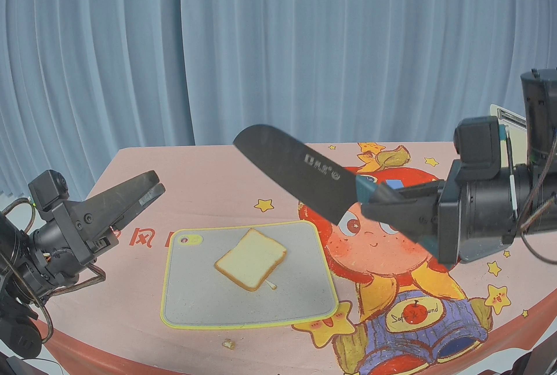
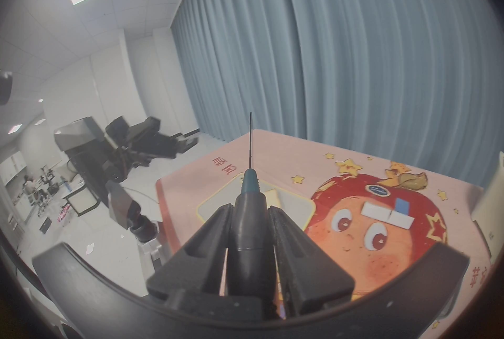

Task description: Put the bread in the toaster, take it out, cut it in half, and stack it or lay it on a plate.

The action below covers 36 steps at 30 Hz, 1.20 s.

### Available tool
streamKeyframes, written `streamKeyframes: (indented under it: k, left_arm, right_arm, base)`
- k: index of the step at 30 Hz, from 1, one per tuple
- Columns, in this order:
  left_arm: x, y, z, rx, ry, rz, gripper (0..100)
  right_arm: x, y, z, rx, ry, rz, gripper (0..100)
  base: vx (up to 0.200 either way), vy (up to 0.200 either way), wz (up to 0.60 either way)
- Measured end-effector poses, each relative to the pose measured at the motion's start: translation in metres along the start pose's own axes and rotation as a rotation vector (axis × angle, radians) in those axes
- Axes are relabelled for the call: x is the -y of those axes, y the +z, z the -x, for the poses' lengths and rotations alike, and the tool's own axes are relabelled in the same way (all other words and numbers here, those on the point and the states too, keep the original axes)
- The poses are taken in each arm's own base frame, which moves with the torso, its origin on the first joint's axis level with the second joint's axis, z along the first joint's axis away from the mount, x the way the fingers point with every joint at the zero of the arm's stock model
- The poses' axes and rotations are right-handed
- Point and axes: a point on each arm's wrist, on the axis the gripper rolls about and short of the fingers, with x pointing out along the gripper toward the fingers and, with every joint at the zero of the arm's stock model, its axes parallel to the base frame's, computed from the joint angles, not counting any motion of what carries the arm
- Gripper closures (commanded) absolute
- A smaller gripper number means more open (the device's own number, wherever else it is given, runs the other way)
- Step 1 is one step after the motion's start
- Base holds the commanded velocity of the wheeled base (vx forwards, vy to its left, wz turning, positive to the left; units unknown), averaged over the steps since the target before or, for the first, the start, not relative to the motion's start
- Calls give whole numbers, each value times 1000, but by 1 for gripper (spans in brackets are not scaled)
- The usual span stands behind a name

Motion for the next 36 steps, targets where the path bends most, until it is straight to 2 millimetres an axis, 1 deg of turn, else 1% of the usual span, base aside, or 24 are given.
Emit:
streamKeyframes:
  k: [6, 7, 11, 14, 21, 25, 31, 36]
  left_arm:
    - [-1, 0, 0, 24, 26, -57, 0]
    - [-1, 0, 0, 26, 27, -60, 100]
    - [-1, 1, -1, 39, 34, -70, 100]
    - [0, 2, -2, 53, 38, -105, 100]
    - [0, 5, -5, 70, 50, -318, 100]
    - [0, 8, -9, 85, 57, -357, 100]
    - [-3, 18, -24, 95, 47, -398, 100]
    - [-15, 17, -34, 15, 109, -399, 100]
  right_arm:
    - [-22, -18, -9, -37, 38, 45, 100]
    - [-25, -22, -10, -46, 41, 62, 100]
    - [-30, -32, -18, -67, 51, 94, 100]
    - [-29, -39, -23, -82, 46, 101, 100]
    - [-28, -47, -34, -36, 53, 124, 100]
    - [-26, -50, -47, -5, 53, 131, 100]
    - [-19, -60, -68, -18, 32, 143, 100]
    - [-14, -67, -79, -47, 16, 141, 100]
  base:
    - [0, 0, 0]
    - [0, 0, 0]
    - [0, 0, 0]
    - [0, 0, 0]
    - [0, 0, 0]
    - [0, 0, 0]
    - [0, 0, 0]
    - [0, 0, 0]
